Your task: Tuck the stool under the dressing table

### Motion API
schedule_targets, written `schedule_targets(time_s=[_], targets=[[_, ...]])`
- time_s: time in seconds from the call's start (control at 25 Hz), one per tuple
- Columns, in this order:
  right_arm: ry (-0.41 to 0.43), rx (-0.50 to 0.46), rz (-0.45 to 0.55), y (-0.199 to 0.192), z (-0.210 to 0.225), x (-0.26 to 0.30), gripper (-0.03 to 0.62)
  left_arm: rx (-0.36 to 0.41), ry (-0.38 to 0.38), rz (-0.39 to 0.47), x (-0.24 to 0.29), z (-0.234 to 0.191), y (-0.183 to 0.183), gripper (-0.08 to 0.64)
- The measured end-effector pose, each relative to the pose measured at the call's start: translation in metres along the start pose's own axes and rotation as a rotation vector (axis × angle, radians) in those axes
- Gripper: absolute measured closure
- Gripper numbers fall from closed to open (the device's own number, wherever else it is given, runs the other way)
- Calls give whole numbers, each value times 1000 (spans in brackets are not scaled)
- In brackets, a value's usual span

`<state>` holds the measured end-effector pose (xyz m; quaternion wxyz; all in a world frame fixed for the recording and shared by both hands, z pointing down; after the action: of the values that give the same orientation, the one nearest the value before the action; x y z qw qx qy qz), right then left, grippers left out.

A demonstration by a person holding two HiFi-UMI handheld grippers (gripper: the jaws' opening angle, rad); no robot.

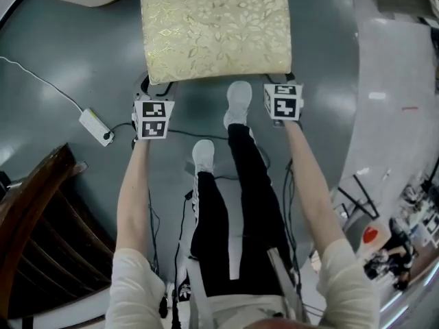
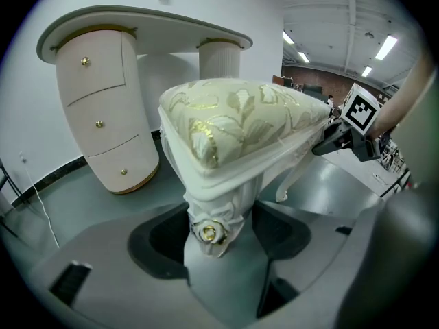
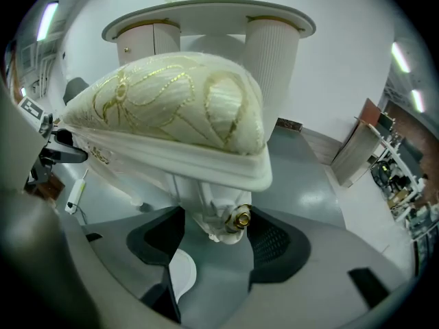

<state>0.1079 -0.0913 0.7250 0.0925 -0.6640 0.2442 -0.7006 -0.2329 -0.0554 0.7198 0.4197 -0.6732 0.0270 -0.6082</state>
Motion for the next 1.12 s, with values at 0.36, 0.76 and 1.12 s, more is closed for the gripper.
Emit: schedule_targets(time_s=[0.36,0.76,1.12], targets=[[-4,-25,61,8,3,-2,305,-17,17,19,-1,2,3,270],[6,-36,56,6,7,2,307,-28,-4,-21,1,5,2,270],[6,-38,48,5,9,4,305,-33,-19,-59,2,10,0,273]])
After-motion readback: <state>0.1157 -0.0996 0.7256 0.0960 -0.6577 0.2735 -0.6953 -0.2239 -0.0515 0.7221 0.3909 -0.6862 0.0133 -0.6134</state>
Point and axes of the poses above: the fingertips, and each gripper's own axes: x forward along the fingers, z to its right, y out of its top, the point moved 5 cm from there along -x, backward along the fingers, and after that the axes turned 9 degrees about x, right-handed, at the moved point
